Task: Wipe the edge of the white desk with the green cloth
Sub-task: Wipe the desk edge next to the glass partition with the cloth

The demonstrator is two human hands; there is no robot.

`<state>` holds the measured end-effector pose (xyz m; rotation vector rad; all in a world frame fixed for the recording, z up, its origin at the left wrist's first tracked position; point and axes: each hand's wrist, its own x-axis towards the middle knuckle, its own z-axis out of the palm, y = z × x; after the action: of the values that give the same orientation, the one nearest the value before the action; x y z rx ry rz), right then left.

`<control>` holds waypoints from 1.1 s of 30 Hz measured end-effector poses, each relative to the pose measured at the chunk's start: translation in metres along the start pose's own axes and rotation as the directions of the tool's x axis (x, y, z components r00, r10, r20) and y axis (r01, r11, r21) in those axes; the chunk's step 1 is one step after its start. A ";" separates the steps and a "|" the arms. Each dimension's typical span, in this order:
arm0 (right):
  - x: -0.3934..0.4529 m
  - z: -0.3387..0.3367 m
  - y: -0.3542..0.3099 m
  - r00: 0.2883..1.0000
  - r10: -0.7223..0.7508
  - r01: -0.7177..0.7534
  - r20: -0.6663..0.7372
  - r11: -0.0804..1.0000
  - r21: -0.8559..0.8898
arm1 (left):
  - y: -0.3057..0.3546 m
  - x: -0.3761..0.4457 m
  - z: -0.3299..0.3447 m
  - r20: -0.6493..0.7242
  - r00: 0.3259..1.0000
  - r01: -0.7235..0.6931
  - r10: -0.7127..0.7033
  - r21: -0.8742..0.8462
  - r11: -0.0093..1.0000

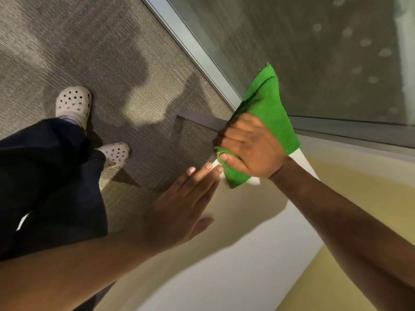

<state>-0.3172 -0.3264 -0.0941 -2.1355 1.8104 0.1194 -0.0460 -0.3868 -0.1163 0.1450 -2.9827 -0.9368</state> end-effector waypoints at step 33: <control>-0.002 0.003 -0.037 0.925 0.365 -0.370 -0.108 0.928 -0.033 | 0.001 -0.004 0.001 0.018 1.000 -0.016 0.017 -0.064 0.998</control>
<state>-0.2813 -0.3191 -0.0890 -1.8375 2.2763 0.1538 -0.0422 -0.3856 -0.1165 0.1120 -2.9618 -1.0353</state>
